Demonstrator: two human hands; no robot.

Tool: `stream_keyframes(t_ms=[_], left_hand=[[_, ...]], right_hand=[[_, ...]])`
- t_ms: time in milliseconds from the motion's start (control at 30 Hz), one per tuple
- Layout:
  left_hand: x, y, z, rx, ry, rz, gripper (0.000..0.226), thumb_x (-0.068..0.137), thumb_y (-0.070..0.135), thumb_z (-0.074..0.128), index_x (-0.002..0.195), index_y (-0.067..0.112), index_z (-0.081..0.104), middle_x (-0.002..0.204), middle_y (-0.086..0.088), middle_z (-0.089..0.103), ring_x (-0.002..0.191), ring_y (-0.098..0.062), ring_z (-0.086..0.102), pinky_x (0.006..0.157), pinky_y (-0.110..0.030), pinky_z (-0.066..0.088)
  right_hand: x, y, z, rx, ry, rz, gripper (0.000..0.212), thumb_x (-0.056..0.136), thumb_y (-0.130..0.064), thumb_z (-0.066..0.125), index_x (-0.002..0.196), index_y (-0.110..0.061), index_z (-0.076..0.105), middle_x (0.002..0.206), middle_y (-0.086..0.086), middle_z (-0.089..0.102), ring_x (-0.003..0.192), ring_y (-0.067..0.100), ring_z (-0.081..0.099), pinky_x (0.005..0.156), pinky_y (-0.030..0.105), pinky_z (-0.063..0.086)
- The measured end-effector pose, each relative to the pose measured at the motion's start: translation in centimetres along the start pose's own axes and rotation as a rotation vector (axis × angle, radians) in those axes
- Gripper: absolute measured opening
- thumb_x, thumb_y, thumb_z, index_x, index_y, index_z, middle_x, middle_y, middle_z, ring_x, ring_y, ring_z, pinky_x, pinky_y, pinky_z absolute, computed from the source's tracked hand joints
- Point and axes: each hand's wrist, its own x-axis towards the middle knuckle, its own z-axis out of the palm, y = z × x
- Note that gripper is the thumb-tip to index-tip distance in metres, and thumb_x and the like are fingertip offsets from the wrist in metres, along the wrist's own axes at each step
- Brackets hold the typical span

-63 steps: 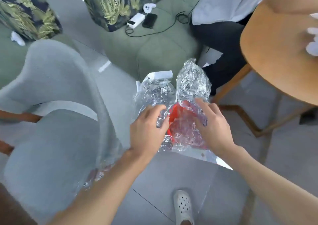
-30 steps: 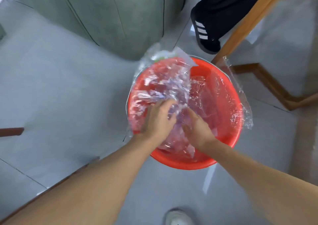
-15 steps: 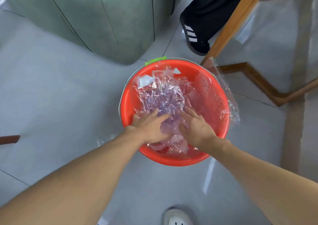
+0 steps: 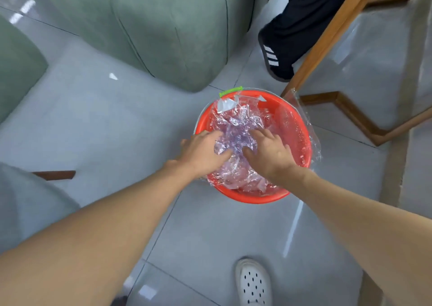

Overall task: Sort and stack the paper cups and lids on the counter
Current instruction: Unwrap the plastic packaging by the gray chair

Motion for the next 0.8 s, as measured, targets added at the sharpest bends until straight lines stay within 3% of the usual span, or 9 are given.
stream_keyframes(t_ms=[200,300,367,433,500,633,800], left_hand=[[-9.9,-0.2,-14.3,-0.453,0.186,-0.168,0.031,0.094,0.049,0.058,0.108,0.024,0.070,0.109,0.005,0.072,0.106,-0.018,0.065,0.097,-0.037,0.051],[-16.1,-1.1,-21.9,-0.573,0.343,-0.210,0.015,0.097,0.036,0.060,0.092,0.025,0.069,0.089,0.013,0.070,0.081,0.002,0.064,0.076,-0.019,0.052],[-20.6,-2.3,-27.0,-0.621,0.453,-0.265,0.020,0.096,0.036,0.061,0.083,0.023,0.067,0.079,0.011,0.070,0.069,0.002,0.064,0.065,-0.015,0.048],[-25.4,-4.1,-31.6,-0.671,0.546,-0.352,0.024,0.095,0.037,0.060,0.081,0.018,0.068,0.080,0.001,0.073,0.079,-0.014,0.071,0.075,-0.025,0.052],[-30.4,-6.4,-35.6,-0.710,0.637,-0.433,0.036,0.095,0.037,0.058,0.080,0.006,0.068,0.083,-0.011,0.074,0.082,-0.027,0.072,0.075,-0.032,0.052],[-41.5,-11.4,-40.9,-0.751,0.851,-0.573,0.041,0.102,0.032,0.055,0.083,-0.003,0.066,0.078,-0.012,0.071,0.055,-0.007,0.065,0.056,-0.019,0.046],[-56.4,-16.8,-43.5,-0.756,1.067,-0.753,0.041,0.102,0.037,0.051,0.078,0.008,0.066,0.066,0.005,0.068,0.056,-0.009,0.064,0.055,-0.017,0.045]], right_hand=[[-4.2,-13.8,-9.2,0.163,0.098,-0.186,0.043,0.093,-0.027,0.051,0.134,-0.013,0.050,0.135,0.012,0.047,0.129,0.033,0.039,0.106,0.046,0.034],[-7.0,-22.3,-13.6,0.194,0.089,-0.333,0.041,0.093,-0.028,0.051,0.132,-0.013,0.052,0.130,0.013,0.049,0.123,0.033,0.045,0.103,0.045,0.038],[-9.0,-28.2,-16.3,0.228,0.072,-0.430,0.038,0.095,-0.026,0.051,0.130,-0.012,0.054,0.128,0.012,0.049,0.119,0.034,0.049,0.101,0.044,0.040],[-11.2,-34.0,-18.3,0.257,0.055,-0.526,0.035,0.095,-0.023,0.052,0.126,-0.010,0.056,0.125,0.013,0.051,0.112,0.034,0.053,0.098,0.042,0.043],[-13.6,-39.6,-19.5,0.258,0.037,-0.628,0.032,0.095,-0.022,0.052,0.124,-0.009,0.058,0.122,0.012,0.052,0.110,0.030,0.054,0.096,0.039,0.044],[-19.5,-50.8,-20.0,0.228,-0.042,-0.831,0.026,0.094,-0.023,0.050,0.115,-0.013,0.061,0.118,0.007,0.052,0.106,0.026,0.055,0.091,0.037,0.046],[-28.9,-63.7,-17.0,0.273,-0.156,-1.066,0.022,0.094,-0.021,0.050,0.107,-0.012,0.065,0.113,0.008,0.055,0.096,0.025,0.058,0.091,0.039,0.046]])
